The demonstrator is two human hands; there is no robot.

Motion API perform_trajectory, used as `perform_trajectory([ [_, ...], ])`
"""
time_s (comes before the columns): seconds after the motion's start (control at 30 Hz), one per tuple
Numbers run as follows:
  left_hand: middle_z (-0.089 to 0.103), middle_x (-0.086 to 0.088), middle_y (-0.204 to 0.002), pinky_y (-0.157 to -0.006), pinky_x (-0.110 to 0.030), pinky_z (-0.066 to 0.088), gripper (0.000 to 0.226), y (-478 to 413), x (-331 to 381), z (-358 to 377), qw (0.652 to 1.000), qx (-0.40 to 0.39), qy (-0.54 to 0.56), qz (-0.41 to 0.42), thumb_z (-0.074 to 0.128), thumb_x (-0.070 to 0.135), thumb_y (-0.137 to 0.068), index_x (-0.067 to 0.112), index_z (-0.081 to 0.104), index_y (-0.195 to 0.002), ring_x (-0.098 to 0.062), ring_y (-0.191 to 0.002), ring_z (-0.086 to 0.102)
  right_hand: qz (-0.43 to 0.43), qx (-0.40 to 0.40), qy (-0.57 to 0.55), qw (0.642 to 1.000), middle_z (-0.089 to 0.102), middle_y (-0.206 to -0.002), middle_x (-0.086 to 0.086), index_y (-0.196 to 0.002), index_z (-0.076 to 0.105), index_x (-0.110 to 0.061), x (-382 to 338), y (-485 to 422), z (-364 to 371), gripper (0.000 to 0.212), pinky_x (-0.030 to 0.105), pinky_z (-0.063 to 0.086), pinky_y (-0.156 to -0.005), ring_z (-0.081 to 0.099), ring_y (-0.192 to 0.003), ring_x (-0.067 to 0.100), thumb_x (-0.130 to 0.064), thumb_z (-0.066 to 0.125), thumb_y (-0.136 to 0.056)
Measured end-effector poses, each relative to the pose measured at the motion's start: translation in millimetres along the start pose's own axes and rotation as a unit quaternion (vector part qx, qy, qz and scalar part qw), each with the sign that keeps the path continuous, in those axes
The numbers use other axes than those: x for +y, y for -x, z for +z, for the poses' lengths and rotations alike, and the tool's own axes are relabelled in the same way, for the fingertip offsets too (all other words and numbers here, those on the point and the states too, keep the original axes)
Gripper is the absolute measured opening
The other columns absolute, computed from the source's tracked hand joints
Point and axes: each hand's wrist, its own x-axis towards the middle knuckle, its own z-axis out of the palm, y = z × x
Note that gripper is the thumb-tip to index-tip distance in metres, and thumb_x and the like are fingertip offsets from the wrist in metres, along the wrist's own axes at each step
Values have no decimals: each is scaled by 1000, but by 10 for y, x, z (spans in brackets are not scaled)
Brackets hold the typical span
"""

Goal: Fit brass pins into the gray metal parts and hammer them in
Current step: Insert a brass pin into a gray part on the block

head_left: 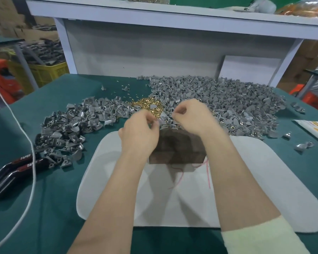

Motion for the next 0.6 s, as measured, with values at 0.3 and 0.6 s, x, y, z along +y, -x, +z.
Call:
perform_trajectory([
  [0.3, 61, 5, -90, -85, -25, 46, 12, -80, -23, -74, 927, 179, 318, -93, 60, 23, -92, 26, 52, -83, -16, -94, 59, 46, -98, 139, 984, 62, -119, 11, -117, 61, -6, -304, -738, 756, 30, 32, 45, -78, 60, -99, 27, -6, 52, -88],
  [0.6, 63, 5, -88, -75, -16, 44, 10, -59, 49, -20, 900, 186, 377, -114, 62, 20, -90, 23, 56, -82, -8, -83, 58, 43, -114, 134, 983, 57, -127, 14, -129, 49, -1, -236, -798, 892, 41, 32, 48, -88, 58, -112, 29, -13, 53, -90],
])
